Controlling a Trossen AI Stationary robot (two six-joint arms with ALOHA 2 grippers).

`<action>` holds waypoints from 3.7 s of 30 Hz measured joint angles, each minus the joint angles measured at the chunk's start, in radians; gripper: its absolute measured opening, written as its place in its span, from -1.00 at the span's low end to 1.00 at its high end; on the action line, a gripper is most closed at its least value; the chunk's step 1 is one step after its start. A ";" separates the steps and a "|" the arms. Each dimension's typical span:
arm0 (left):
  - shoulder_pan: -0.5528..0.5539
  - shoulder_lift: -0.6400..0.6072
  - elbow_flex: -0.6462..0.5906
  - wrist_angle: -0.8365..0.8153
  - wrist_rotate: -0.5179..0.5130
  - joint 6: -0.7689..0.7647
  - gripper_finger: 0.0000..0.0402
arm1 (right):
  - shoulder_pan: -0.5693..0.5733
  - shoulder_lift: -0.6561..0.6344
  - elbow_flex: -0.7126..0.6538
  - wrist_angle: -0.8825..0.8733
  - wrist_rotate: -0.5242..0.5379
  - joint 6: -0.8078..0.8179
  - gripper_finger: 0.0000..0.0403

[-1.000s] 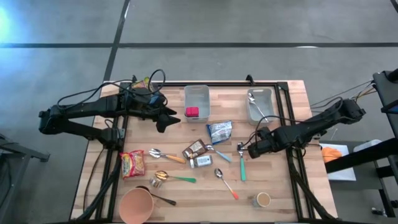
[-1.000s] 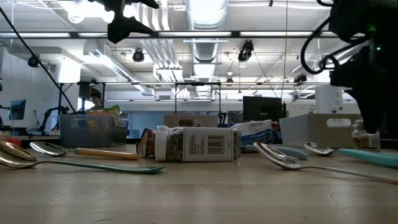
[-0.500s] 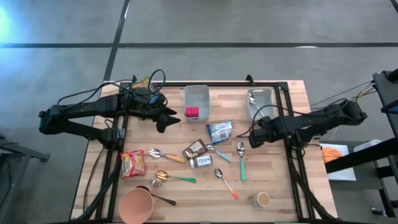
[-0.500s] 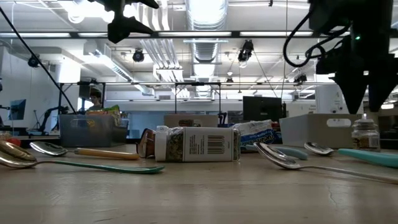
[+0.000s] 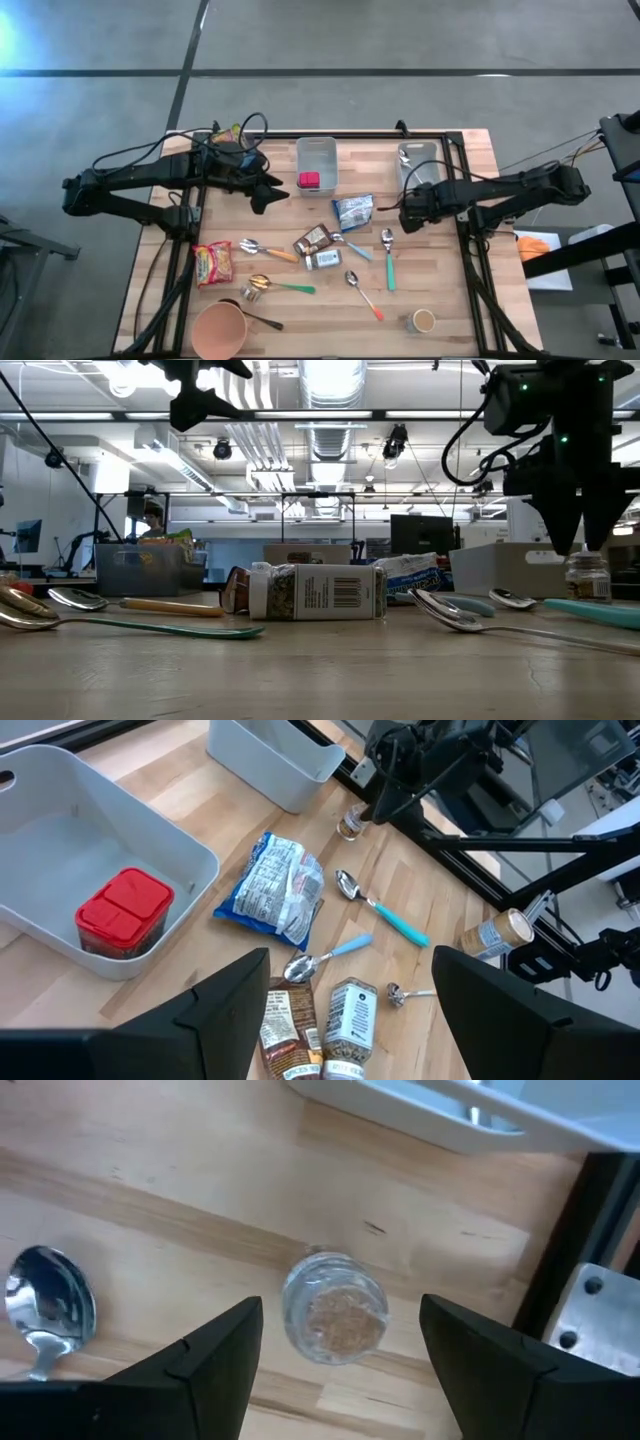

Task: Pick & Place Food Item
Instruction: Put the right brown seasoning bottle into the left gray bin

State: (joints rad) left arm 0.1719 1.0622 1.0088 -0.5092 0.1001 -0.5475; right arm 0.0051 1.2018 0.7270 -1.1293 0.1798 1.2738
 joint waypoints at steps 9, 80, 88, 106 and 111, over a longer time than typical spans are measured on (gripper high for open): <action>0.000 0.000 0.000 -0.001 0.000 0.000 0.42 | 0.000 0.000 -0.062 0.078 -0.047 0.006 0.34; -0.062 0.085 0.001 0.275 0.004 0.282 0.42 | -0.025 -0.042 0.458 0.274 -0.315 -0.481 -0.13; -0.106 0.190 0.047 0.355 0.008 0.332 0.63 | -0.025 -0.005 0.533 0.299 -0.323 -0.502 -0.13; -0.129 0.376 0.215 0.289 0.120 0.215 0.99 | -0.026 0.269 0.824 0.296 -0.419 -0.706 -0.13; -0.134 0.389 0.224 0.294 0.165 0.193 0.98 | -0.026 0.332 0.901 0.296 -0.462 -0.762 -0.13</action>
State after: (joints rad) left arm 0.0381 1.4508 1.2324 -0.2148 0.2652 -0.3545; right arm -0.0208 1.5336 1.6276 -0.8330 -0.2820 0.5114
